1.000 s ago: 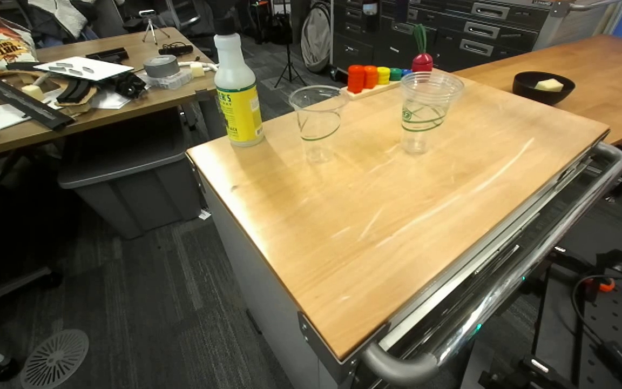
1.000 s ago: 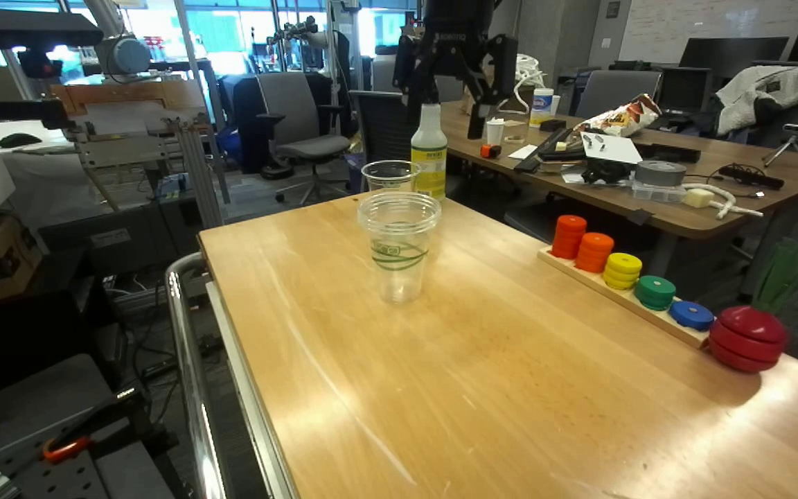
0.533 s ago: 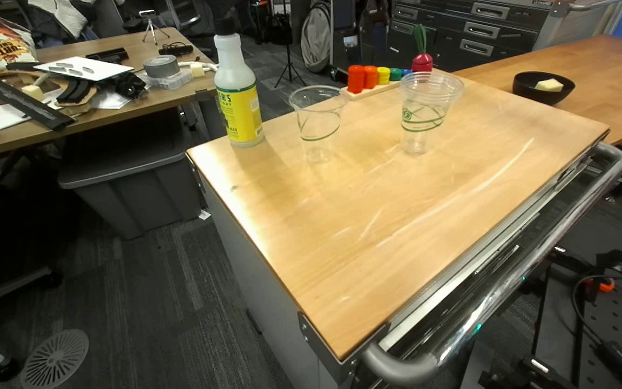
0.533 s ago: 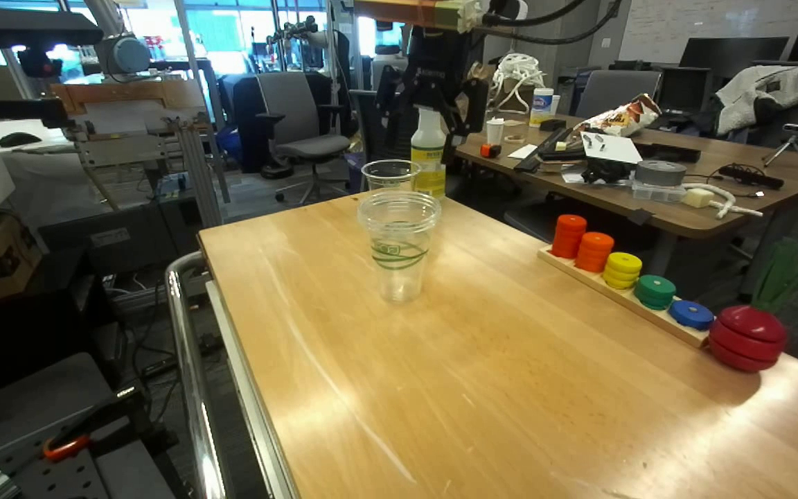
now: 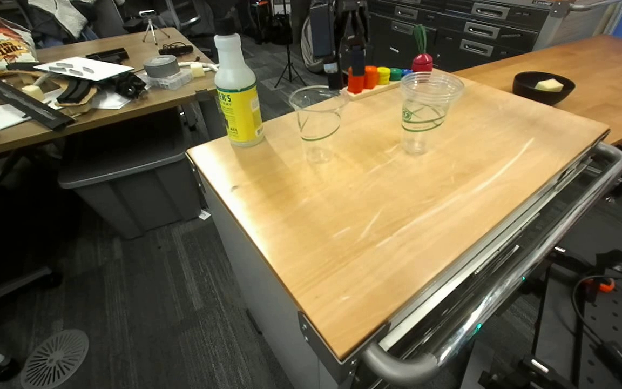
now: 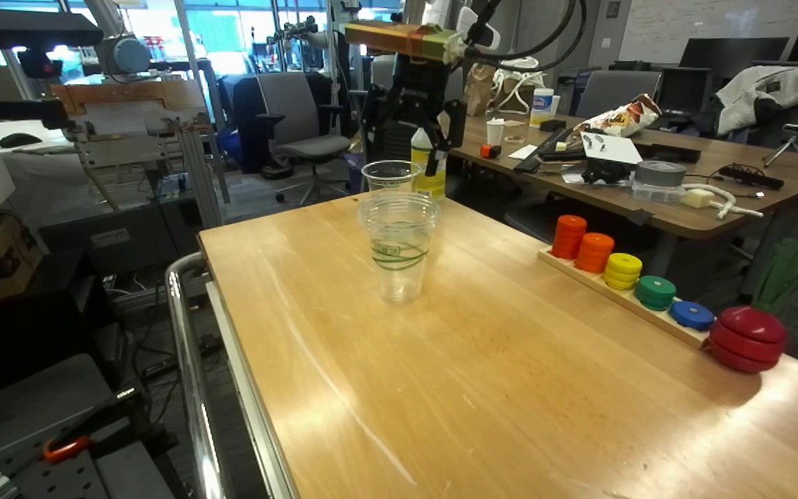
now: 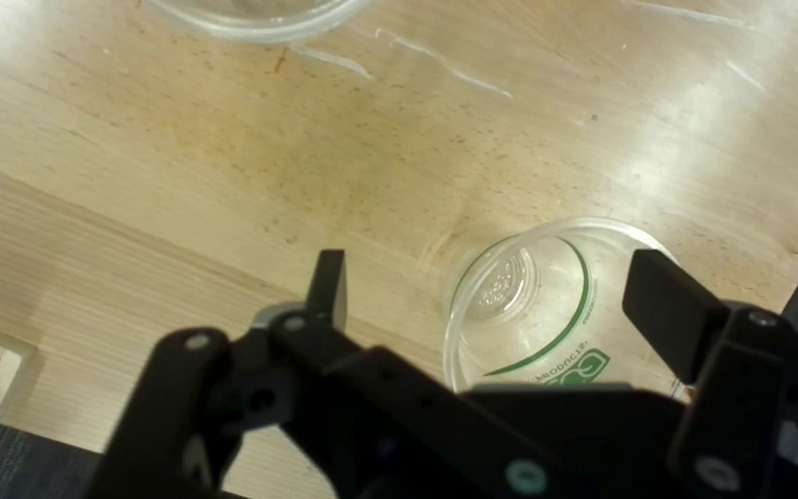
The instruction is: Stack the cups
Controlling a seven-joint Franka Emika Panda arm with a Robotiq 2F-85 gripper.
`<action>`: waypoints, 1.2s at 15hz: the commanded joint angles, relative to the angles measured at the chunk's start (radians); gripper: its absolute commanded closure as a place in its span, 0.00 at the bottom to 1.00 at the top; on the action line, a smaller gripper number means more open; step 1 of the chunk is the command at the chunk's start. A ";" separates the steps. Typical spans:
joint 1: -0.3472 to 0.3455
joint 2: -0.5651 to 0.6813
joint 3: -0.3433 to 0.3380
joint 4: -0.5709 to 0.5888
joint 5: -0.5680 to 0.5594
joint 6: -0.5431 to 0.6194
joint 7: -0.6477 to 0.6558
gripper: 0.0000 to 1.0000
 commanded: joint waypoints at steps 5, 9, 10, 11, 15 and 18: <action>-0.002 0.047 0.001 0.024 0.001 0.104 -0.028 0.42; -0.009 0.050 0.003 0.012 0.008 0.129 -0.041 0.73; -0.011 0.047 0.002 0.009 0.008 0.132 -0.042 0.80; -0.015 0.044 0.001 0.008 0.015 0.130 -0.040 0.89; -0.049 0.024 0.002 0.008 0.076 0.096 -0.058 0.97; -0.077 -0.018 -0.007 -0.001 0.133 0.078 -0.053 0.95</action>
